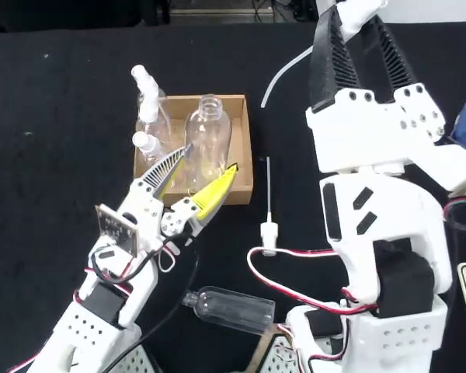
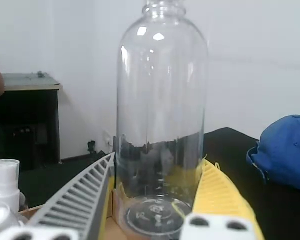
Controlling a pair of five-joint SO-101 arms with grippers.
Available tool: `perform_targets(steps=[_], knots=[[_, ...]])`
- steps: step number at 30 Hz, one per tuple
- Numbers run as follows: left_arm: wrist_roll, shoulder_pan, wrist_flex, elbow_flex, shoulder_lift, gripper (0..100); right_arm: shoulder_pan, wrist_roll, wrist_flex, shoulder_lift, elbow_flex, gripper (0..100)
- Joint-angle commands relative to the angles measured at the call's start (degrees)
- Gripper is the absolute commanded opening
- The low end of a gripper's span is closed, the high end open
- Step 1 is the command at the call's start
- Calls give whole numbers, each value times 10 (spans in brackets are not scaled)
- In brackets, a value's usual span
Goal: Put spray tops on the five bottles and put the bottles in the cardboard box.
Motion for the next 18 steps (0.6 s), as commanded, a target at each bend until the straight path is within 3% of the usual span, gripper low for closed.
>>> perform_targets(steps=[1, 4, 10, 13, 18], knots=[[-7, 8, -97, 32, -8, 30, -11, -4, -19, -27, -29, 11], [-8, 3, -150, 48, -2, 30, -21, -5, -7, -65, -20, 11], [-6, -8, -76, 50, -6, 30, -87, 0, -5, -131, 14, 11], [-5, -2, -30, 49, -7, 30, -90, -3, -17, -117, 16, 11], [-4, 11, -23, 49, -6, 30, -90, 0, -35, -109, 17, 12]])
